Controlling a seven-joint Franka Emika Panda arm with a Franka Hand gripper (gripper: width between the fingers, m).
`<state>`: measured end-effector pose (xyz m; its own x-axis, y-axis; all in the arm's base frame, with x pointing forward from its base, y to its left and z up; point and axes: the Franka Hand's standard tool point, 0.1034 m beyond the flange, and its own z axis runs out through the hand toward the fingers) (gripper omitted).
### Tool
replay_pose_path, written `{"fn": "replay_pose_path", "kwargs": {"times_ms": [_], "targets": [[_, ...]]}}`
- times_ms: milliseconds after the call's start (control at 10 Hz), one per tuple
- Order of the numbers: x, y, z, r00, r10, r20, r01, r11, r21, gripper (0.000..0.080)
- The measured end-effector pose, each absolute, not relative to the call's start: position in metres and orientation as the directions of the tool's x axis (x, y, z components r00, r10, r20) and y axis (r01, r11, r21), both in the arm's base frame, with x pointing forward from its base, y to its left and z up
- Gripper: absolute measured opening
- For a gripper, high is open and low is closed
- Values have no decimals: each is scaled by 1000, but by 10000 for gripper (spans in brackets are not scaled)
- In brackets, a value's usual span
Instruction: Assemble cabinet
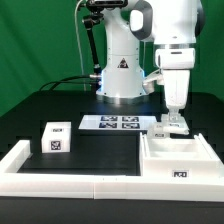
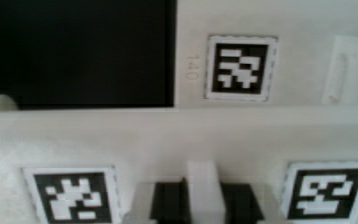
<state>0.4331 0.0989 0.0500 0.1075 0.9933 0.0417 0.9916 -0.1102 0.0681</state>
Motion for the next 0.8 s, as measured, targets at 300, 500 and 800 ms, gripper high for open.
{"fn": "replay_pose_path", "kwargs": {"times_ms": [300, 500, 800], "targets": [[434, 99, 50, 100, 994, 41, 992, -103, 68, 70], [450, 99, 52, 72, 997, 40, 994, -75, 78, 70], [462, 103, 52, 85, 996, 40, 993, -88, 78, 70]]}}
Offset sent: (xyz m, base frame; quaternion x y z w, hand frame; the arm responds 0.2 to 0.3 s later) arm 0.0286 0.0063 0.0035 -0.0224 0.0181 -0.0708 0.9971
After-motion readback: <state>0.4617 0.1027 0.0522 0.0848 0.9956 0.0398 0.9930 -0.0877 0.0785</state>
